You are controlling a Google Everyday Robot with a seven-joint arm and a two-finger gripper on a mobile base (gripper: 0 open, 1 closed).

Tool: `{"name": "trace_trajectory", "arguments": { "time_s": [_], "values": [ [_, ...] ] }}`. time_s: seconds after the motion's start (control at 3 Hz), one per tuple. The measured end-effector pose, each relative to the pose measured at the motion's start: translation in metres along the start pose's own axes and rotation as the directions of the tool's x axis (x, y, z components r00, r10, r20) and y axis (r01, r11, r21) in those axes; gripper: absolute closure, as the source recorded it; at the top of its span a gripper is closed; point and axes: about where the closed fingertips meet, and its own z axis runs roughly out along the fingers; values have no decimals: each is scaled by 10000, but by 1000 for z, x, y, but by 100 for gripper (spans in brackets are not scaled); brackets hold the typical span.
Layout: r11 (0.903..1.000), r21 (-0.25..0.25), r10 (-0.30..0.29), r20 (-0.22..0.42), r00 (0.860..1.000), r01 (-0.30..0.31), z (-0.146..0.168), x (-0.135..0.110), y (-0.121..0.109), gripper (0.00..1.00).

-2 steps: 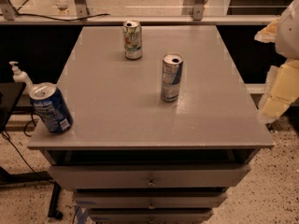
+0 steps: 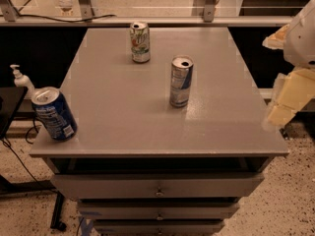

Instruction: Knock redbull can over

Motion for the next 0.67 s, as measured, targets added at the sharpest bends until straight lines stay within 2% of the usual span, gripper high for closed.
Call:
{"name": "trace_trajectory", "arguments": {
  "time_s": [0.33, 0.67],
  "values": [
    [9998, -158, 142, 1185, 9929, -124, 33, -15, -1, 0],
    [9989, -69, 461, 2729, 9609, -460, 68, -40, -17, 0]
  ]
}}
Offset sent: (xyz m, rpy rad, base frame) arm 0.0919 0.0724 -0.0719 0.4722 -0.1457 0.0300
